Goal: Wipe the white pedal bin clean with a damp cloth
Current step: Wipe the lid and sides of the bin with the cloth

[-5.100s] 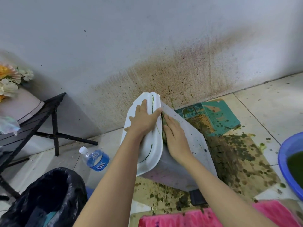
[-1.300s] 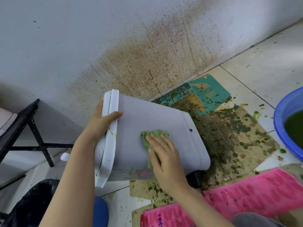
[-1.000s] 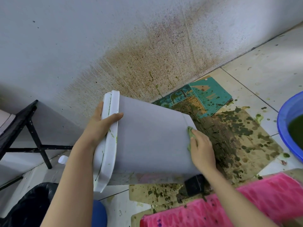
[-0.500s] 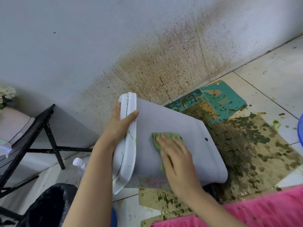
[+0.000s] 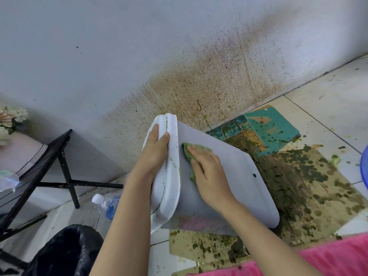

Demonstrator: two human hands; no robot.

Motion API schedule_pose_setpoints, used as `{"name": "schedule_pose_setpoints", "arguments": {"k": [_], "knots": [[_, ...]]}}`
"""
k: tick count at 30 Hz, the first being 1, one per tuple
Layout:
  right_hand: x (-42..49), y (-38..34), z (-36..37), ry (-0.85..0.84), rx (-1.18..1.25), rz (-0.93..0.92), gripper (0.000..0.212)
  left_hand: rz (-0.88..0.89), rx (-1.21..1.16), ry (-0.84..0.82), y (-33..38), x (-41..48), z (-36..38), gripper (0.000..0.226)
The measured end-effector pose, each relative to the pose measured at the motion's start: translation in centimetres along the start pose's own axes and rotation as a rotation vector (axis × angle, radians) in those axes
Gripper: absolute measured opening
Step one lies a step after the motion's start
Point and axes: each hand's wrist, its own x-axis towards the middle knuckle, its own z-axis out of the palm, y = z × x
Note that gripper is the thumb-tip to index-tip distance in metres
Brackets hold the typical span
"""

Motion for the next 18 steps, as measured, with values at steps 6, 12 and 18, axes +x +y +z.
{"name": "schedule_pose_setpoints", "arguments": {"k": [6,12,18], "knots": [[-7.6,0.3,-1.8,0.082,0.069,-0.126,0.042,-0.021,0.091,0.023,1.5,0.1,1.3,0.06],[-14.0,3.0,-5.4,0.126,0.015,-0.077,0.045,-0.053,0.209,-0.024,5.3,-0.7,4.3,0.061],[-13.8,1.3,-10.6,0.282,0.4,0.278,0.032,-0.039,0.206,-0.136,9.1,-2.3,6.9,0.06]]}}
